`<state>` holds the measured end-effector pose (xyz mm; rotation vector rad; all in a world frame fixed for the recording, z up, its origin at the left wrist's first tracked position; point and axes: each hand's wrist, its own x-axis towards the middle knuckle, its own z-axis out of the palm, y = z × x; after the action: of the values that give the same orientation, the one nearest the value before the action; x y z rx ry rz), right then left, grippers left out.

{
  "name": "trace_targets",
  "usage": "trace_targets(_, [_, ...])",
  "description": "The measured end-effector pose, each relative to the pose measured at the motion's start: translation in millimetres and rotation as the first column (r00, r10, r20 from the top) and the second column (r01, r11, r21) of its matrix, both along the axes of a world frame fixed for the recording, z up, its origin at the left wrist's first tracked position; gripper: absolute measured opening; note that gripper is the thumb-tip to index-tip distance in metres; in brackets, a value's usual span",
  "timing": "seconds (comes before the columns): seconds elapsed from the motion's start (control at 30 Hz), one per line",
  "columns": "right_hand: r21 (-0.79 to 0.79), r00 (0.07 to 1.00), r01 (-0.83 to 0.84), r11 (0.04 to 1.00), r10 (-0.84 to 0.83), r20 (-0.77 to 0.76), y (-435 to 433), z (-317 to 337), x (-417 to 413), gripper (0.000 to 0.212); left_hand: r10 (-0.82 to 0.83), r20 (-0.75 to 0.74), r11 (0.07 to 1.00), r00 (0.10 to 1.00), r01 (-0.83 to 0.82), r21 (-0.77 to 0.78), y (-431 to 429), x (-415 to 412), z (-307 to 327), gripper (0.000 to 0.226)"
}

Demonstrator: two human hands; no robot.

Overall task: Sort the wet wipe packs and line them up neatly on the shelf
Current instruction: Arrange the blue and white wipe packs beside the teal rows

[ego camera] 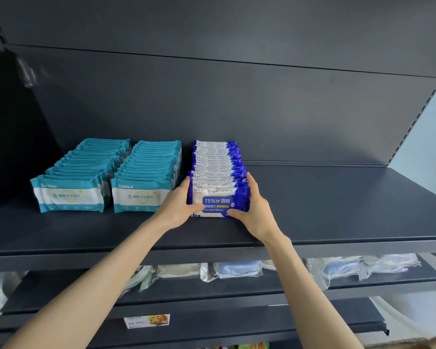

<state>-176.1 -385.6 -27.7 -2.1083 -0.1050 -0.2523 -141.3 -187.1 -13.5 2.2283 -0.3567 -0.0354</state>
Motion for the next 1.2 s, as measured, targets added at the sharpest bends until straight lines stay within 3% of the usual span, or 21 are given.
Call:
trace_targets(0.27, [-0.002,1.0,0.011,1.0,-0.011,0.0,-3,-2,4,0.095,-0.014,0.065,1.0,0.998,0.013,0.015,-6,-2,1,0.067])
trace_targets(0.43, [-0.044,0.999,0.036,0.998,-0.035,0.031,-4,-3,5,0.105,-0.028,0.225,0.983,0.974,-0.014,0.181,-3,-7,13,0.097])
trace_targets(0.57, [-0.287,0.99,0.108,0.952,-0.079,0.113,-1,2,3,0.104,-0.242,0.285,0.842,0.928,0.055,0.537,0,0,25,0.09])
trace_targets(0.67, [-0.464,0.99,0.108,0.879,-0.052,0.133,-3,6,3,0.09,-0.342,0.26,0.693,0.903,0.056,0.718,-3,9,33,0.082])
trace_targets(0.73, [-0.494,0.992,0.099,0.864,-0.05,0.113,-4,7,6,0.084,-0.366,0.219,0.603,0.904,0.052,0.796,-6,14,36,0.078])
trace_targets(0.87, [-0.532,0.995,0.095,0.842,-0.07,0.067,-6,8,15,0.082,-0.367,0.186,0.517,0.911,0.033,0.855,-11,22,36,0.076])
trace_targets(1.2, [-0.558,0.996,0.083,0.825,-0.084,0.025,-4,8,39,0.079,-0.356,0.196,0.462,0.914,-0.01,0.887,-18,42,35,0.073])
